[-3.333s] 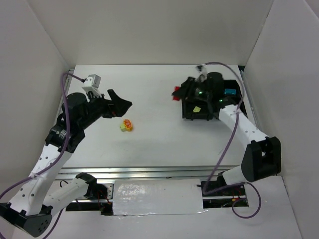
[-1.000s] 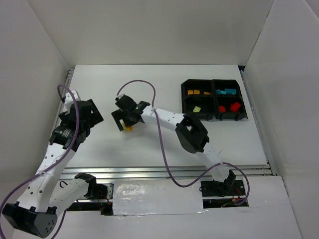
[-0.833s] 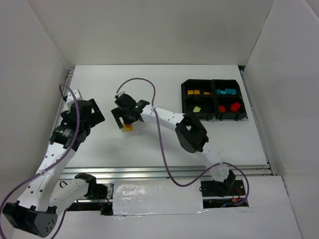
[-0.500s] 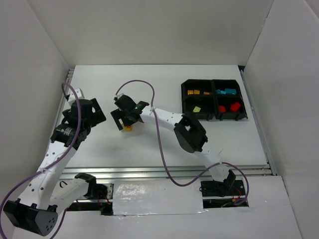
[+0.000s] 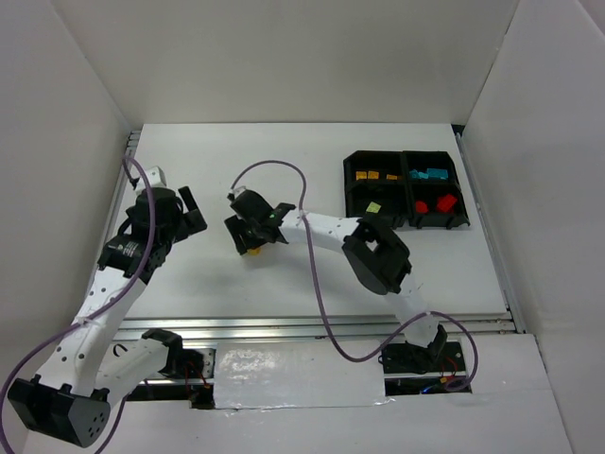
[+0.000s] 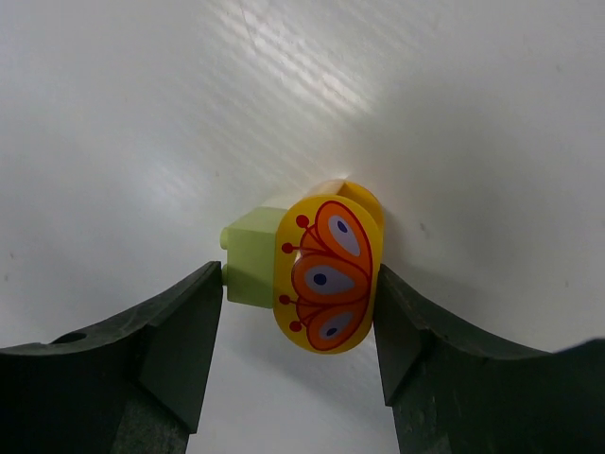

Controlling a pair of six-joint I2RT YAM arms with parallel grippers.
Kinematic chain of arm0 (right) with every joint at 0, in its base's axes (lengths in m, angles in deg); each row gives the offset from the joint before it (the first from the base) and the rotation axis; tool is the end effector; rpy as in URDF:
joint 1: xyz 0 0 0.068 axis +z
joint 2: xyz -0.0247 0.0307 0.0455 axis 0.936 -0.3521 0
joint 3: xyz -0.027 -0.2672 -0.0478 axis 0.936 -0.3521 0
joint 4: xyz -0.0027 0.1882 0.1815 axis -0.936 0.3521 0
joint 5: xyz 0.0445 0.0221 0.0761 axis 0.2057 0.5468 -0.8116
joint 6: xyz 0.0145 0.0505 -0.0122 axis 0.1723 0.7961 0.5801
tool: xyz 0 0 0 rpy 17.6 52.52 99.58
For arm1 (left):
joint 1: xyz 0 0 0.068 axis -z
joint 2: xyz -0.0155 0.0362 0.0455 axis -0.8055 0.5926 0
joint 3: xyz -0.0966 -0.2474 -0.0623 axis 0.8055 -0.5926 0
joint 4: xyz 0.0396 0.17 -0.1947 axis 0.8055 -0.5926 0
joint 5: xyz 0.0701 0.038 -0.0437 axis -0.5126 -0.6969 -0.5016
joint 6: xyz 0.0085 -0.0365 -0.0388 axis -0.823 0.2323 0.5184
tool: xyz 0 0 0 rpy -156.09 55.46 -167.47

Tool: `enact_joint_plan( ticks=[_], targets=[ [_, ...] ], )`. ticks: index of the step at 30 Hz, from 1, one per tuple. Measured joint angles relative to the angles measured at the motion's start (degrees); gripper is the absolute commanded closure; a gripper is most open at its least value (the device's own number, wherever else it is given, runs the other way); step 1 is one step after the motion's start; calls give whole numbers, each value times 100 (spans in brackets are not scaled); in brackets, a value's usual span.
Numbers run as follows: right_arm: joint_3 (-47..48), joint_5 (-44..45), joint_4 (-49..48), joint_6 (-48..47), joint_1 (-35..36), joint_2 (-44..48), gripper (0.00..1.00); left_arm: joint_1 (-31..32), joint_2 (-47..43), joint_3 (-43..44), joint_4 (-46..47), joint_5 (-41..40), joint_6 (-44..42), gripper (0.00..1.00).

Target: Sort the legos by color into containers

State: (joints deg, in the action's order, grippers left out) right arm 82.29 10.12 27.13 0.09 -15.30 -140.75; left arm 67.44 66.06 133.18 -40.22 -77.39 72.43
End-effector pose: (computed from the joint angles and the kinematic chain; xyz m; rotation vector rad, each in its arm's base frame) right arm 0.2995 0.4101 0.1767 -0.7487 2.3860 0.4802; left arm 0.1880 -0.0310 0.3368 -0.6015 2.0026 -0.0488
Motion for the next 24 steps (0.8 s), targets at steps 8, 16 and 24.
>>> enact_joint_plan(
  ticks=[8, 16, 24],
  targets=[
    [-3191, 72, -1250, -15, -7, 2837, 100, -20, 186, -275, 597, 1628, 92, 0],
    [-4264, 42, -2382, -11, -4, 4677, 100, -26, 704, -914, 2284, 4345, 1062, 4],
    [-4277, 4, -2441, -4, -4, 4695, 100, 57, 994, -1202, 3445, 5681, 1735, 16]
  ],
)
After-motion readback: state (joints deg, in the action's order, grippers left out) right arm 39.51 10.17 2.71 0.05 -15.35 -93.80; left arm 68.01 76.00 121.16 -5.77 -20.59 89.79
